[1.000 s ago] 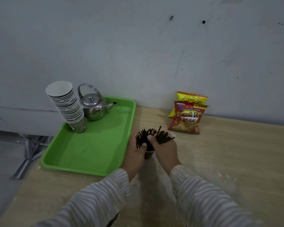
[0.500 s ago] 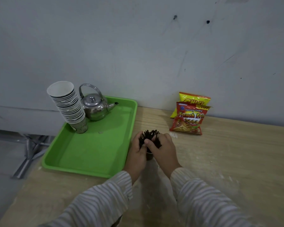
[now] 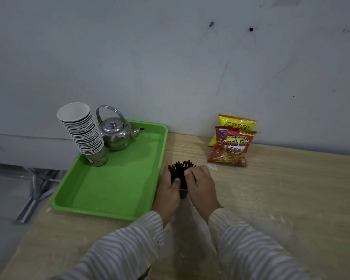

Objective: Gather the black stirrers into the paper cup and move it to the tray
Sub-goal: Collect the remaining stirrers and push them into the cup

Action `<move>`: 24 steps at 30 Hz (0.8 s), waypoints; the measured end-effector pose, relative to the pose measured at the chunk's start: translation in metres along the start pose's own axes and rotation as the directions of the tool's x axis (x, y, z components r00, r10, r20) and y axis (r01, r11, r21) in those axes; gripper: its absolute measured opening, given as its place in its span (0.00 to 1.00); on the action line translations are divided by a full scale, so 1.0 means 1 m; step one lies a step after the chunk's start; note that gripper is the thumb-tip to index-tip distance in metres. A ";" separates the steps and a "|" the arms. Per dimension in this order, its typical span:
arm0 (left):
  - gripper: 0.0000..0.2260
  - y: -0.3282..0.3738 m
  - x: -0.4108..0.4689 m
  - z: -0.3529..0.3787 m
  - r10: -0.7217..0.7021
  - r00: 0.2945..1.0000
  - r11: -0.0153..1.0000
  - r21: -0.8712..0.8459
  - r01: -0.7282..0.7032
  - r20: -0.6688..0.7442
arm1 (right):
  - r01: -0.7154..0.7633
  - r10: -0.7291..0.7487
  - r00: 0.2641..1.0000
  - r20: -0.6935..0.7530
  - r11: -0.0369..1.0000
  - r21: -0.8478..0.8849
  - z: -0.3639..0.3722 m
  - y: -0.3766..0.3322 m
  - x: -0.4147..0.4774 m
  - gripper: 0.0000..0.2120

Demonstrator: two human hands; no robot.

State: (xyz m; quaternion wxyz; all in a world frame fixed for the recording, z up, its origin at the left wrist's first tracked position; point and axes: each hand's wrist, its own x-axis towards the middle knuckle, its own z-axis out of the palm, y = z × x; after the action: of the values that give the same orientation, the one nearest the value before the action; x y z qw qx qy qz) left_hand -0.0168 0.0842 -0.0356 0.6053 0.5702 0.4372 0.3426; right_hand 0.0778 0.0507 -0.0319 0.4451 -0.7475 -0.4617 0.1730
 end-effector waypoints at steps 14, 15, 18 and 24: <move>0.27 0.001 -0.003 -0.002 -0.046 0.999 0.992 -0.116 0.043 -0.021 | -0.077 0.117 0.985 -0.126 0.955 0.288 -0.012 -0.005 -0.009 0.12; 0.24 0.001 -0.003 -0.002 -0.032 0.999 0.992 -0.123 0.029 -0.024 | -0.119 0.166 0.978 -0.124 0.940 0.319 -0.014 -0.005 -0.009 0.12; 0.21 0.004 -0.002 -0.002 0.010 0.999 0.991 -0.130 -0.014 -0.036 | -0.151 0.189 0.976 -0.109 0.946 0.286 -0.015 -0.004 -0.009 0.13; 0.18 0.004 0.009 -0.001 -0.045 0.996 0.997 -0.074 0.039 -0.079 | -0.149 0.161 0.985 -0.065 0.976 0.159 -0.010 0.005 -0.011 0.13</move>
State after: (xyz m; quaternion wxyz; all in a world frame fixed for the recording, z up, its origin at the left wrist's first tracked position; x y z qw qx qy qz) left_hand -0.0143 0.0931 -0.0328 0.6145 0.5245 0.4603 0.3680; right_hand 0.0812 0.0356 -0.0320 0.5042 -0.7507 -0.3697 0.2132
